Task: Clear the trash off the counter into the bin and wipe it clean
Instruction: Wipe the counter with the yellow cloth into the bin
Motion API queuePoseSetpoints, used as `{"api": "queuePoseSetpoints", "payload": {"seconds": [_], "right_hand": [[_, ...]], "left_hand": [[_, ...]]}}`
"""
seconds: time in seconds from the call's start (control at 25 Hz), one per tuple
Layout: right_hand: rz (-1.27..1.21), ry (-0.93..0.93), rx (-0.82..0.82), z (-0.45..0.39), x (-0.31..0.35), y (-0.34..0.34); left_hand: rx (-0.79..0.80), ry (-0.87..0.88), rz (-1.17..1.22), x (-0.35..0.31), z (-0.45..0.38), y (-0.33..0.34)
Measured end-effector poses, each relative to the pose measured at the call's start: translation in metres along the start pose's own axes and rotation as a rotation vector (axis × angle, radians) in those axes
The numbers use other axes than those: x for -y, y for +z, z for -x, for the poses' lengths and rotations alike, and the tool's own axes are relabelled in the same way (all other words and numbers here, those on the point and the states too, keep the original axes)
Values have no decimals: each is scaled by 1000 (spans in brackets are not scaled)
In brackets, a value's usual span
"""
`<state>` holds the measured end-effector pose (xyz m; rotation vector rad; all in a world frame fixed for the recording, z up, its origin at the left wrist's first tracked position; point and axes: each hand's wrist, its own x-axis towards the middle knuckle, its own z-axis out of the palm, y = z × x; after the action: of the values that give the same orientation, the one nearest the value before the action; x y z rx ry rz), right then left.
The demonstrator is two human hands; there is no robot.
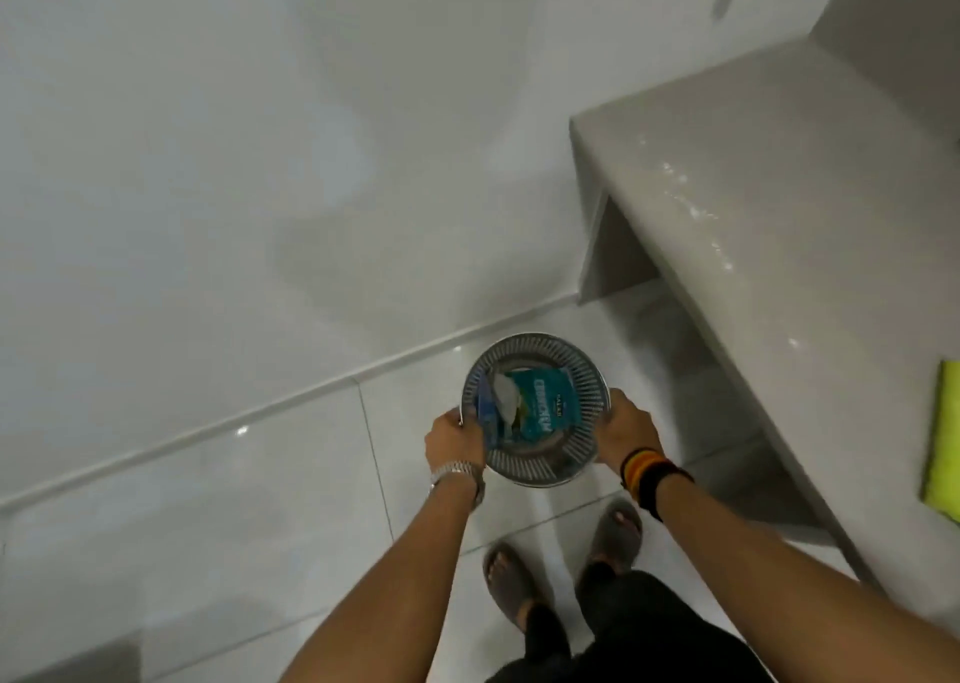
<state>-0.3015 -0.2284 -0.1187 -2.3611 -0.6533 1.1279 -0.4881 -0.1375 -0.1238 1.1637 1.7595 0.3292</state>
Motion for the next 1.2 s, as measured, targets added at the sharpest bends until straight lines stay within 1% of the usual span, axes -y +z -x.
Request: {"api": "queuePoseSetpoints", "payload": {"seconds": [0.12,0.16,0.2,0.24,0.32,0.36,0.4,0.44,0.52,0.6,0.68,0.72,0.88,1.0,1.12,1.2], "right_hand": [[45,-76,66,20,-2,-42],[72,-113,17,27,-2,-61],[95,-164,-87,33,-6,-84],[118,-219,-235,38,-14,-107],[175,-346,-547,43,-45,-155],[220,-366,-653,42,-65,-181],[283,-326,-721,38,-89,-206],[352,-248,-757,32,-113,-227],[428,-41,-737,23,-166,-262],[434,88,-653,18,-210,-276],[371,101,-589,19,-236,-264],[334,92,-576,19,-237,-250],[289,107,-593,12,-191,-199],[293,161,-614,-3,-165,-197],[281,147,-678,-24,-144,-189],[218,139,-703,-49,-115,-182]], "left_hand": [[51,35,-25,-6,-2,12],[43,43,-30,-11,3,18],[42,48,-33,-20,16,21],[47,49,-31,-21,22,27],[48,32,-9,-23,41,44],[46,13,-7,-19,47,55],[42,2,-3,-15,53,66],[35,-5,-17,-8,58,76],[8,8,-32,3,76,97],[-23,-2,-49,6,96,110],[-43,-20,-44,4,118,116],[-52,-26,-42,2,126,117],[-76,-33,-55,-6,136,122],[-82,-52,-51,-13,126,125],[-84,-58,-60,-24,98,131],[-79,-63,-52,-36,76,139]]}}
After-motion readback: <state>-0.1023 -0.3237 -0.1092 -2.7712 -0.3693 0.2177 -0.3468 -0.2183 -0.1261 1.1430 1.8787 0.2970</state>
